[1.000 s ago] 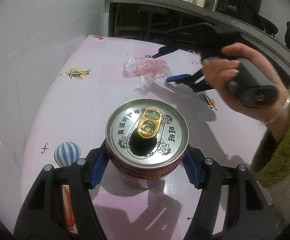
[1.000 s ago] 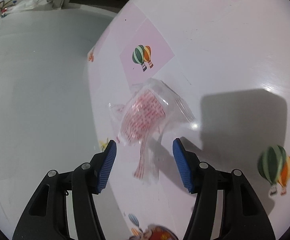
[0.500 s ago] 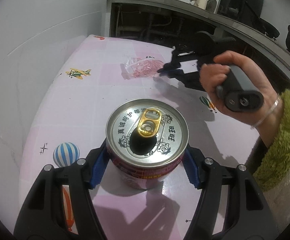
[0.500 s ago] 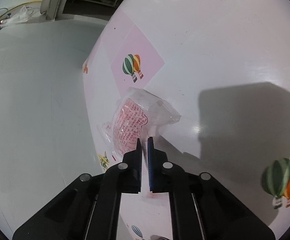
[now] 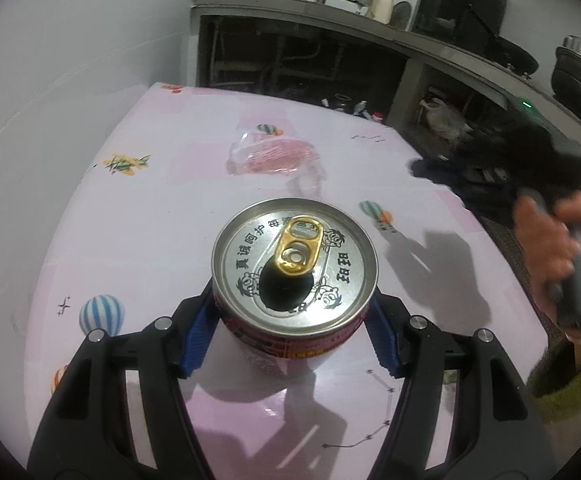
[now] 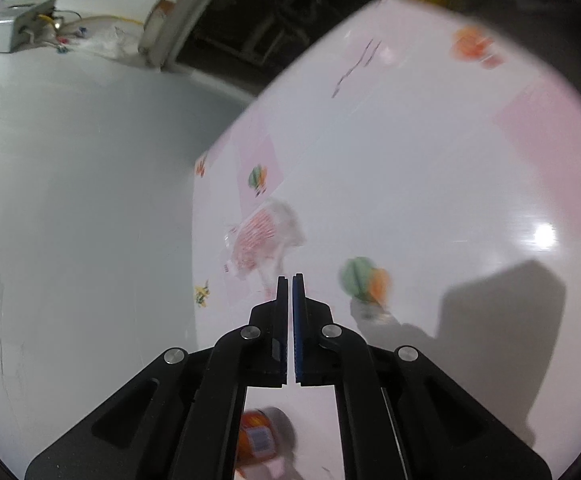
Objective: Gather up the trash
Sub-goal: 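Lift the plastic bag with the right tool while the left tool carries the red can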
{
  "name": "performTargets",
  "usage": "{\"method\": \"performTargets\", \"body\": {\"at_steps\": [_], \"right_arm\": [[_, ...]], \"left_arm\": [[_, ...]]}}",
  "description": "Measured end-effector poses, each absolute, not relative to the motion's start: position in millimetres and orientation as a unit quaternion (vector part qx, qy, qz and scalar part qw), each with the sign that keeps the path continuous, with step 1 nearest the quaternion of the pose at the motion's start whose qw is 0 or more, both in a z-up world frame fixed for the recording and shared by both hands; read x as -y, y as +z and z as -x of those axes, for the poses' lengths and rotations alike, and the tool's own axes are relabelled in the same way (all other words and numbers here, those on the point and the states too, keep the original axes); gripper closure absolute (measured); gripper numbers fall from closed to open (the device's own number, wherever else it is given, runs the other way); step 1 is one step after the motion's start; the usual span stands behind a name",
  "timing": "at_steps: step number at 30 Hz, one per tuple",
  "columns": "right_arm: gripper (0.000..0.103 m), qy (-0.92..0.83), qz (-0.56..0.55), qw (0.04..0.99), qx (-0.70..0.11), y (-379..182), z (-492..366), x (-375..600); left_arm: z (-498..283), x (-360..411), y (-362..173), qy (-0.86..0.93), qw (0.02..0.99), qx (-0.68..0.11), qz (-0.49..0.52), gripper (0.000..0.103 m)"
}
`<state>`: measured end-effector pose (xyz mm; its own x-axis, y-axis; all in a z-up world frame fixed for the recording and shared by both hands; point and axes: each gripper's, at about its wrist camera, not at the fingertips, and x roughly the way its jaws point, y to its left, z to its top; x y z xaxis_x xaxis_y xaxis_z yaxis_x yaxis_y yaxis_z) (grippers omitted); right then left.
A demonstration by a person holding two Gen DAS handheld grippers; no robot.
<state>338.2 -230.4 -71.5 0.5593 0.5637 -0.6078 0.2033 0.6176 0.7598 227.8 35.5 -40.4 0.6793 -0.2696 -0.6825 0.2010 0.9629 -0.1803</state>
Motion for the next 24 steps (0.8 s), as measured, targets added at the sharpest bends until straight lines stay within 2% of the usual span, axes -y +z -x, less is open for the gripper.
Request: {"method": "performTargets", "body": {"at_steps": [12,19,24], "right_arm": [[0.101,-0.009,-0.417,0.847,-0.329,-32,-197,373],[0.101,-0.145,-0.43,0.857,-0.246,-31,-104,472],[0.101,-0.217,-0.443,0.836,-0.239,-65,-61,525]], "left_arm": [[-230,51,-6,-0.224,0.901,-0.371,0.025,0.04],[-246,162,21,-0.345,0.862,-0.371,0.008,0.04],[-260,255,18,-0.421,0.811,-0.405,-0.01,0.04]]}}
